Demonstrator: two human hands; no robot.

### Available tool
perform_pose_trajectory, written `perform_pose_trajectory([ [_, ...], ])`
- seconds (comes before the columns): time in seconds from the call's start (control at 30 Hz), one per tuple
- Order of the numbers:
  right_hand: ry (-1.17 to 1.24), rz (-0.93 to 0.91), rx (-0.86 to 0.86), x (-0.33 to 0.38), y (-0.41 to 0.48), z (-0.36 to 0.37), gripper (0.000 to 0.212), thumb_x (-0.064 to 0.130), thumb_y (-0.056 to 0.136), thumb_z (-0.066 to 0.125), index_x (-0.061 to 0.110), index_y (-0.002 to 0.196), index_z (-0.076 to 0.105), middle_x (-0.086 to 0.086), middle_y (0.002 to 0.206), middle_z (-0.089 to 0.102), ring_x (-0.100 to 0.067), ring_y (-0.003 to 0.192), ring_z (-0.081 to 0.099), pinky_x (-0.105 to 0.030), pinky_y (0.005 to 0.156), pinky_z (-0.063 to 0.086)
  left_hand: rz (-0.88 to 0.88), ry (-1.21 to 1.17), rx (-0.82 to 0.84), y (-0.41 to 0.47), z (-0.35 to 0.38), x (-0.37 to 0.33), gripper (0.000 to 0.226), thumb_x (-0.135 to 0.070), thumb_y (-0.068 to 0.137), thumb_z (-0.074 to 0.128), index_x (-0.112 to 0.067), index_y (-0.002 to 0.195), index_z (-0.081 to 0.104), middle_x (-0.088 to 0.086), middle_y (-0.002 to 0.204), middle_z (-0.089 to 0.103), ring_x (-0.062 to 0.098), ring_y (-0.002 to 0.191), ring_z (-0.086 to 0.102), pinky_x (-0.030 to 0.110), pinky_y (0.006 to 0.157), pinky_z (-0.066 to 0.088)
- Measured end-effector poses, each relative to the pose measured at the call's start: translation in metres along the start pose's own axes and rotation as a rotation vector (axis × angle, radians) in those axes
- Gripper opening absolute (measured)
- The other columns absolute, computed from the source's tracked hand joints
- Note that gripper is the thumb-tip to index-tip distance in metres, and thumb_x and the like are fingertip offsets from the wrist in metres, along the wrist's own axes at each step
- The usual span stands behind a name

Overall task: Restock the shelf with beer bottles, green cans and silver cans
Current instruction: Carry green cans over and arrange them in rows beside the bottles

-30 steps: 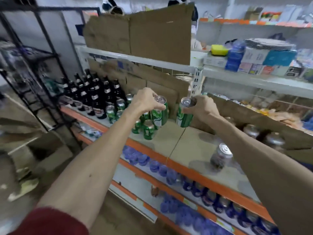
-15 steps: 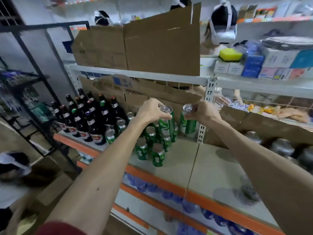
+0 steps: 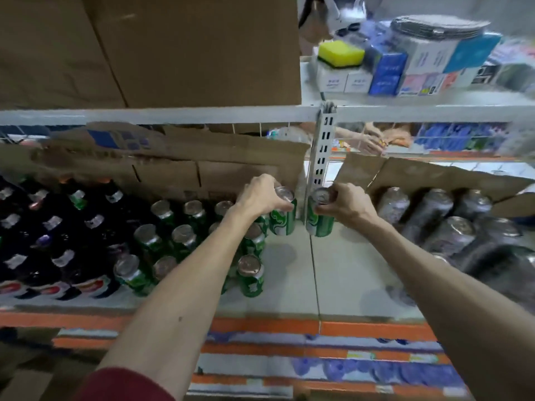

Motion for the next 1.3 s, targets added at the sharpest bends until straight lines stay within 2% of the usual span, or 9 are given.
perform_pose_trajectory([
  [0.1,0.002,0.025,-0.002,-0.012,0.005,0.012,0.039,0.041,0.070,0.080,0.015,0.097,0.069,-0.009,0.095,0.071,-0.030,0.089,0.064,-0.035,0.074,0.052,0.029,0.019,0.024,0.016,0.017,0.007,0.022,-0.035,0.067,0.077,-0.018,0.081,0.074,0.000,0.077,0.073,0.020,0.074,0.069,0.032,0.061,0.052],
  [0.17,0.022,0.040,-0.007,-0.019,0.011,0.023,0.043,0.042,0.070,0.081,0.019,0.105,0.070,-0.008,0.096,0.072,-0.030,0.091,0.065,-0.035,0.075,0.052,0.073,0.014,0.048,0.025,0.032,0.010,0.027,-0.036,0.071,0.077,-0.017,0.090,0.074,0.003,0.085,0.073,0.023,0.081,0.069,0.033,0.069,0.054],
  [0.27,0.103,0.063,-0.019,-0.029,0.023,0.041,0.041,0.040,0.069,0.082,0.023,0.104,0.070,-0.002,0.093,0.072,-0.026,0.088,0.066,-0.033,0.072,0.052,0.084,0.094,0.070,0.039,0.053,0.019,0.043,-0.047,0.072,0.078,-0.021,0.105,0.070,0.001,0.104,0.071,0.023,0.101,0.063,0.040,0.091,0.044],
  [0.4,0.120,0.061,-0.014,-0.036,0.041,0.068,0.042,0.043,0.072,0.081,0.021,0.106,0.067,-0.002,0.097,0.071,-0.024,0.085,0.063,-0.031,0.067,0.045,0.050,0.214,0.020,0.062,0.078,0.037,0.057,-0.058,0.071,0.074,-0.024,0.116,0.066,0.005,0.117,0.063,0.025,0.122,0.045,0.044,0.095,0.030],
  [0.53,0.110,0.045,0.018,-0.046,0.052,0.087,0.044,0.041,0.074,0.080,0.021,0.110,0.064,-0.004,0.102,0.070,-0.027,0.090,0.063,-0.036,0.072,0.050,0.062,0.258,-0.019,0.072,0.093,0.048,0.056,-0.059,0.074,0.072,-0.024,0.116,0.066,0.005,0.115,0.063,0.024,0.122,0.042,0.044,0.098,0.031],
  [0.73,0.238,0.025,-0.004,-0.054,0.056,0.101,0.045,0.031,0.072,0.083,0.021,0.113,0.065,-0.002,0.103,0.072,-0.023,0.092,0.066,-0.043,0.078,0.055,0.036,0.260,-0.081,0.080,0.094,0.053,0.049,-0.064,0.072,0.070,-0.023,0.100,0.069,-0.001,0.106,0.068,0.022,0.117,0.046,0.041,0.087,0.026],
  [0.97,0.224,-0.035,-0.006,-0.051,0.058,0.113,0.054,0.036,0.072,0.081,0.022,0.120,0.061,-0.005,0.107,0.072,-0.030,0.094,0.067,-0.046,0.075,0.056,0.000,0.268,0.001,0.075,0.089,0.054,0.065,-0.058,0.073,0.075,-0.021,0.124,0.059,0.004,0.121,0.060,0.025,0.123,0.045,0.041,0.096,0.027],
  [1.1,0.225,-0.028,0.051,-0.052,0.059,0.116,0.058,0.028,0.076,0.080,0.019,0.127,0.055,-0.008,0.115,0.069,-0.030,0.102,0.064,-0.047,0.081,0.055,0.091,0.229,0.095,0.076,0.090,0.061,0.064,-0.045,0.079,0.073,-0.030,0.137,0.049,-0.005,0.125,0.063,0.022,0.127,0.046,0.045,0.096,0.028],
  [1.3,0.126,-0.031,0.075,-0.049,0.062,0.113,0.055,0.038,0.074,0.078,0.020,0.121,0.054,-0.006,0.112,0.065,-0.031,0.094,0.063,-0.048,0.076,0.055,0.104,0.148,0.076,0.080,0.088,0.060,0.054,-0.041,0.075,0.079,-0.034,0.125,0.059,-0.010,0.116,0.068,0.019,0.117,0.056,0.040,0.091,0.026],
])
Point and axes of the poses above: each hand's wrist, its own y-axis towards the middle knuckle, its own z-axis out of the palm, x = y × z, the point moved 5 cm from there along y, towards the middle knuckle
